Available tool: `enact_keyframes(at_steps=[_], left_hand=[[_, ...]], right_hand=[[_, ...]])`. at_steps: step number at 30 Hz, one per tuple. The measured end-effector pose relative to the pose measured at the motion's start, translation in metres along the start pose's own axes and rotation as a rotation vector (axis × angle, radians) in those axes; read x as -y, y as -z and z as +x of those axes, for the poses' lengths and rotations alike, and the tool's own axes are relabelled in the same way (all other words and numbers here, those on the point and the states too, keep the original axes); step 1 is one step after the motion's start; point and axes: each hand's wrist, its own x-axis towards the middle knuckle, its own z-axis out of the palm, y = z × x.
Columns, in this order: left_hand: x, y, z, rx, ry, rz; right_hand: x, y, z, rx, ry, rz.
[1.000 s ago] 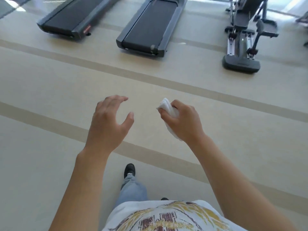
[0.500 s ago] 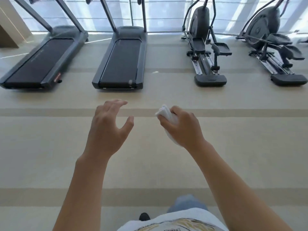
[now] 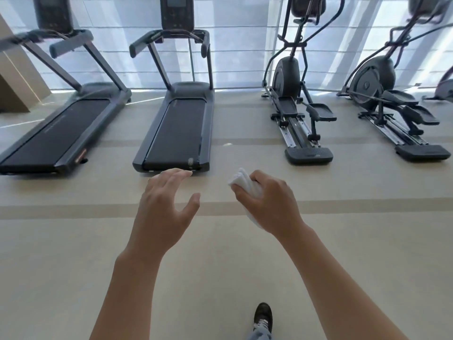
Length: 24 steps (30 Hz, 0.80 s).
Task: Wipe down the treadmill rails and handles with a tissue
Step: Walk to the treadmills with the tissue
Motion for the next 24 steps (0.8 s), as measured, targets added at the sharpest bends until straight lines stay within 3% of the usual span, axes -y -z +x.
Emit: enact_keyframes(at_steps=[14,24], left_hand=[[-0.017,-0.086,0.226,-0.1,0.045,0.004],[0.019,-0.132,0.334,-0.049,0.037,-0.037]], right_hand=[[-0.101,0.029,0.238,-0.027,0.005,0.066],[-0.133,-0.009,0.344,-0.02,-0.022,0.083]])
